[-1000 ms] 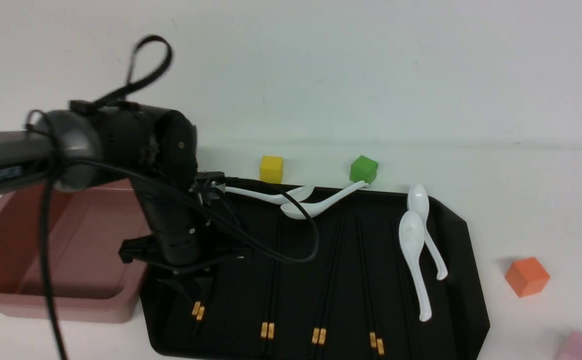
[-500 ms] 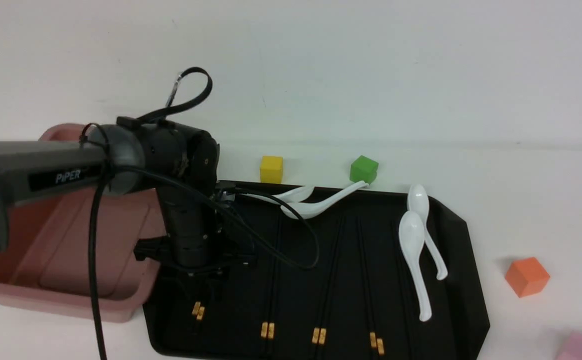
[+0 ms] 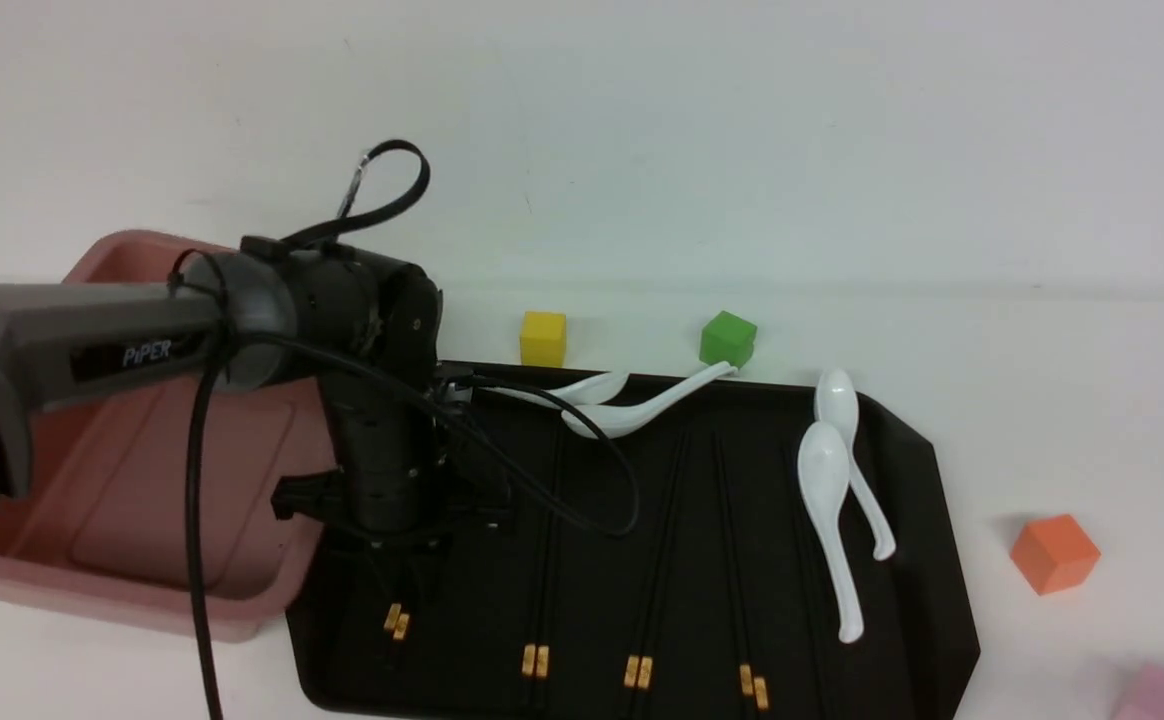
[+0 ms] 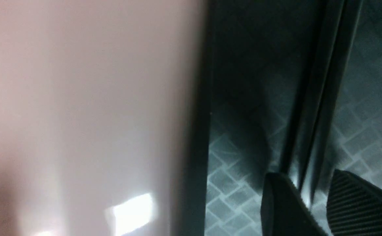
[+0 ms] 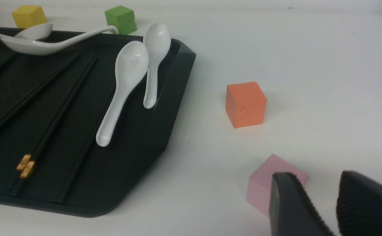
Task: On white tablecloth take chopsticks from black tray and put them in box.
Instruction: 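Reach over to the black tray and grasp a pair of chopsticks with the left gripper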
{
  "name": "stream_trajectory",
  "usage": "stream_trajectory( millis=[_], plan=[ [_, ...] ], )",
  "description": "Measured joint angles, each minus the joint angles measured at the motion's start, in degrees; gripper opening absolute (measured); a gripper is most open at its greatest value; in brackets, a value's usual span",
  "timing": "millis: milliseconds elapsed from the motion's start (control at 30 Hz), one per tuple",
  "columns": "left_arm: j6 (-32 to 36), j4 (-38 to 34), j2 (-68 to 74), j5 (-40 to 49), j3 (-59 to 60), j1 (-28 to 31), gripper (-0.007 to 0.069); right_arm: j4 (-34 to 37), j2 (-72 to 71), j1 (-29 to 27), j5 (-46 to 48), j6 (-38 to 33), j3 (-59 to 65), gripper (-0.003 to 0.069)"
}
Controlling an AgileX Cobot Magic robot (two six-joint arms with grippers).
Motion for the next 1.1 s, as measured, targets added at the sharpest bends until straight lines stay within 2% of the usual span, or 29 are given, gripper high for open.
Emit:
stream_trajectory(
  millis=[167, 333, 500, 1100],
  plan=[
    [0.0, 0.0, 0.0, 4.0, -4.1, 0.0, 0.0226, 0.0, 0.0, 0.0, 0.0, 0.0, 0.0, 0.0242],
    [0.0, 2.9, 0.0, 9.4, -8.2, 0.0, 0.0232, 0.0, 0.0, 0.0, 0.0, 0.0, 0.0, 0.0242],
    [0.0, 3.3, 0.0, 11.2, -8.5, 0.0, 0.0237, 0.0, 0.0, 0.0, 0.0, 0.0, 0.0, 0.0242],
    [-2.8, 0.0, 1.5, 5.3, -8.5, 0.0, 0.0239, 0.0, 0.0, 0.0, 0.0, 0.0, 0.0, 0.0242]
  ],
)
